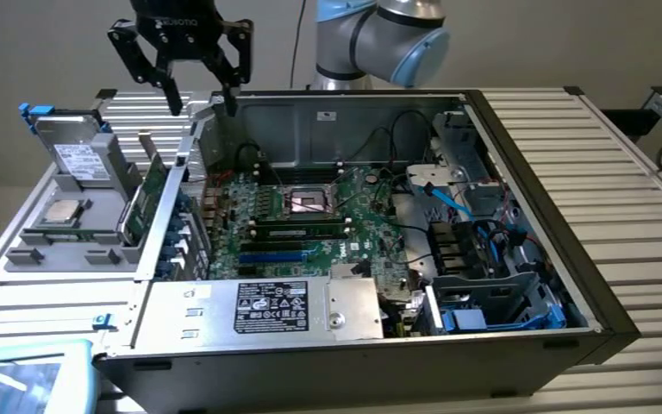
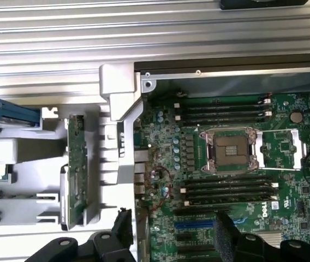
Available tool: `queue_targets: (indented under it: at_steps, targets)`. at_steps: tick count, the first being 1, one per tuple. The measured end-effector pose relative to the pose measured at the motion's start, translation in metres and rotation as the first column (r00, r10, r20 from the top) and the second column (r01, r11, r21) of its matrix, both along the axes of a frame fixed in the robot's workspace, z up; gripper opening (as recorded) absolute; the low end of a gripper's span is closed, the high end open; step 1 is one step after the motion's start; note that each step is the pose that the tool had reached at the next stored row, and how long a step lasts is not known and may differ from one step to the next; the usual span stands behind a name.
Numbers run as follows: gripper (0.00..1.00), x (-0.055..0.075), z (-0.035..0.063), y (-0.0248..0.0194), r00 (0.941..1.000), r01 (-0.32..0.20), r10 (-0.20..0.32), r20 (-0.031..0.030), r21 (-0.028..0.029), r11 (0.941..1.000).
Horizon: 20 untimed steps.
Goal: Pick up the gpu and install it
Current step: 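Reach for the gpu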
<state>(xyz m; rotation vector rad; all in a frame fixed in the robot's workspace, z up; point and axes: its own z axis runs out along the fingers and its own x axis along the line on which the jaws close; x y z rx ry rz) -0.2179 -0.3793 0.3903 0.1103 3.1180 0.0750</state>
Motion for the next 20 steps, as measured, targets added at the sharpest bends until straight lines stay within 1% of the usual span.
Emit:
queue_targets:
  at_steps: [15, 20]
  targets:
    - [0.71, -0.065, -0.0046, 0.0198, 1.0, 0.0, 0.0, 0.0, 0.0, 1.0]
    - [0.71, -0.088, -0.0064, 0.0234, 1.0, 0.0, 0.0, 0.0, 0.0, 1.0]
